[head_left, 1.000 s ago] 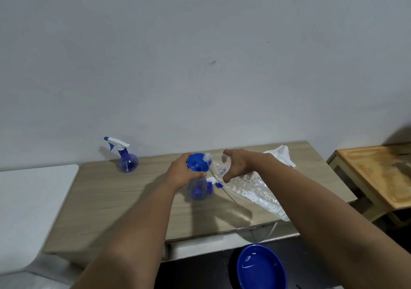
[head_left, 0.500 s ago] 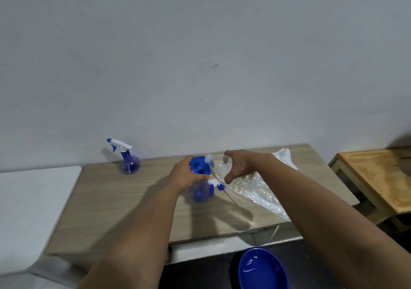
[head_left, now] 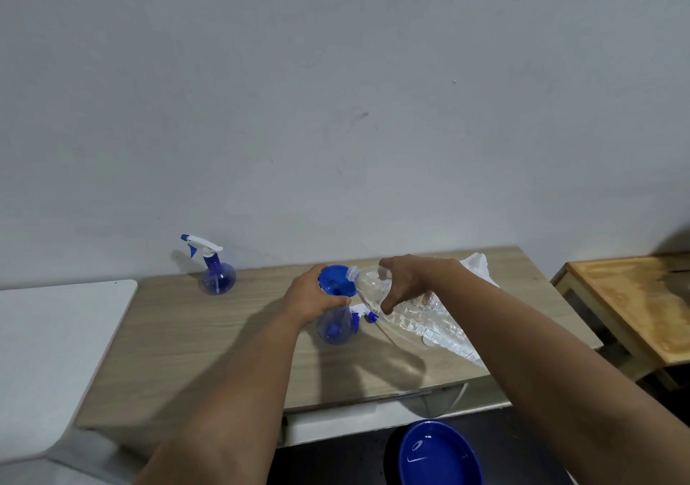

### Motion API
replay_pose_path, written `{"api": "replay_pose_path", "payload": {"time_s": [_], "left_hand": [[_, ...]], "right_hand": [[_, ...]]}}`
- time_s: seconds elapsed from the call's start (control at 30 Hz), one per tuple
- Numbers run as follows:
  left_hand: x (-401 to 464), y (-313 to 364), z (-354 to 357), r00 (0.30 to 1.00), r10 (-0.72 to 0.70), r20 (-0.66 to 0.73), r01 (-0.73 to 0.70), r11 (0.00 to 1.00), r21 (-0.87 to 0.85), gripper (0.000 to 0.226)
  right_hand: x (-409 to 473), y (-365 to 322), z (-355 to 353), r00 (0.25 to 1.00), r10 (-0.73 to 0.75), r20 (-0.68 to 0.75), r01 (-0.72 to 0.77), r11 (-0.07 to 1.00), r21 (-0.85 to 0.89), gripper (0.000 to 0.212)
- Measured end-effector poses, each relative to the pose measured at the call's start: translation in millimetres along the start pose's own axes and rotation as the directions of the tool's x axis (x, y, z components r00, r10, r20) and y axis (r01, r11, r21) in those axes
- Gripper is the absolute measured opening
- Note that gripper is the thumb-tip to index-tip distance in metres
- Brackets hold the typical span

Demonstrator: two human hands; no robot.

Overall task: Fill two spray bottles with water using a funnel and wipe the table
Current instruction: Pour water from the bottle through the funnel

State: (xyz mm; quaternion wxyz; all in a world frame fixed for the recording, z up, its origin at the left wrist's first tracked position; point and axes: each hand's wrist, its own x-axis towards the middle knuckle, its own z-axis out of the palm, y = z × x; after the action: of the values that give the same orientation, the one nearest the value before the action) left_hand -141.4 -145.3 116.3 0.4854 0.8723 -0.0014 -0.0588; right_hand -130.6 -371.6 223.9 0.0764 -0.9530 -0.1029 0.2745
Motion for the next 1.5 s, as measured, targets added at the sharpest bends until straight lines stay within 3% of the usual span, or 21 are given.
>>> {"api": "replay_pose_path", "payload": {"time_s": [1.5], "left_hand": [[-4.5, 2.6, -1.4, 1.0, -0.008, -0.004, 0.008, 1.0, -0.007, 0.077]], "right_hand": [[-7.2, -4.1, -1.1, 1.0, -0.013, 0.016, 0.014, 0.999, -0.041, 0.08]]}}
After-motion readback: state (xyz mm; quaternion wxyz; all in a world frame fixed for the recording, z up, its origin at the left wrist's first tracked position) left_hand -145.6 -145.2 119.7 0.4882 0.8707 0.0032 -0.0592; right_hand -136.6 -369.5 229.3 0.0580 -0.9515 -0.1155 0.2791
